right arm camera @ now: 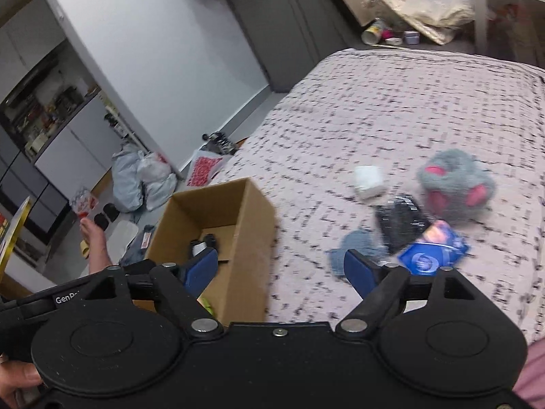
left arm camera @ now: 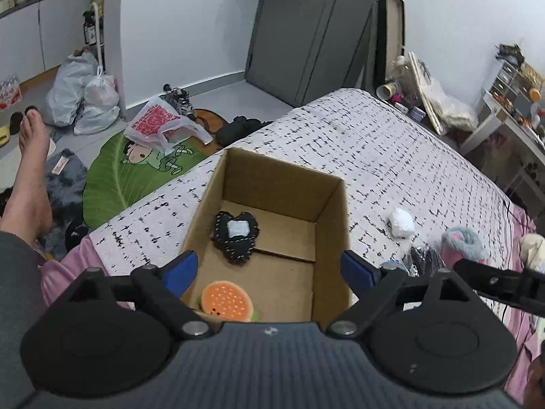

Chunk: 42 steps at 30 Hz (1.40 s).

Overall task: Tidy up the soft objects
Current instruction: 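Move the left tool to the denim cloth while the right tool reaches the tissue pack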

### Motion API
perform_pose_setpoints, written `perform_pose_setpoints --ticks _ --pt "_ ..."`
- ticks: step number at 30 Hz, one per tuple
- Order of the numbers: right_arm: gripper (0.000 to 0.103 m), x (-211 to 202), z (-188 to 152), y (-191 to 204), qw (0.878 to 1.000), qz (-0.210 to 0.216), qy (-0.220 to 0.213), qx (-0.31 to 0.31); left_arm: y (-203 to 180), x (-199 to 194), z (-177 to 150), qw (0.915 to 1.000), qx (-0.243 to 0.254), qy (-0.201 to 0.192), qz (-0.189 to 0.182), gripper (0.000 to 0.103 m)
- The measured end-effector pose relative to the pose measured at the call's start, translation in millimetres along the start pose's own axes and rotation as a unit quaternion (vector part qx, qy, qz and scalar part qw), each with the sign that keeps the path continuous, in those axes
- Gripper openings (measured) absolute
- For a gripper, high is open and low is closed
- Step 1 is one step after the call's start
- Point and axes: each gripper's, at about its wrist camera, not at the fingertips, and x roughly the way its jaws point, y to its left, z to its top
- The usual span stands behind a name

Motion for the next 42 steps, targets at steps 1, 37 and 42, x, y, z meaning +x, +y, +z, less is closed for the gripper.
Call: perform_pose_setpoints --ticks 1,37,42 --pt "0.081 -3.3 0.1 -4.9 1.0 -0.002 -0.002 0.003 -4.4 -0.8 -0.1 1.0 0.004 0.0 0.001 0.09" --pt "0.08 10.6 -18.3 -154.1 0.992 0.028 0.008 0.125 -138.0 37.2 -11.3 0.9968 0.071 0.012 -0.034 0.087" --pt "0.072 26.7 -20.0 -165.6 0.99 0.031 0.014 0.136 -150.2 59.0 -17.4 0.9964 0.071 0.026 -0.038 0.085"
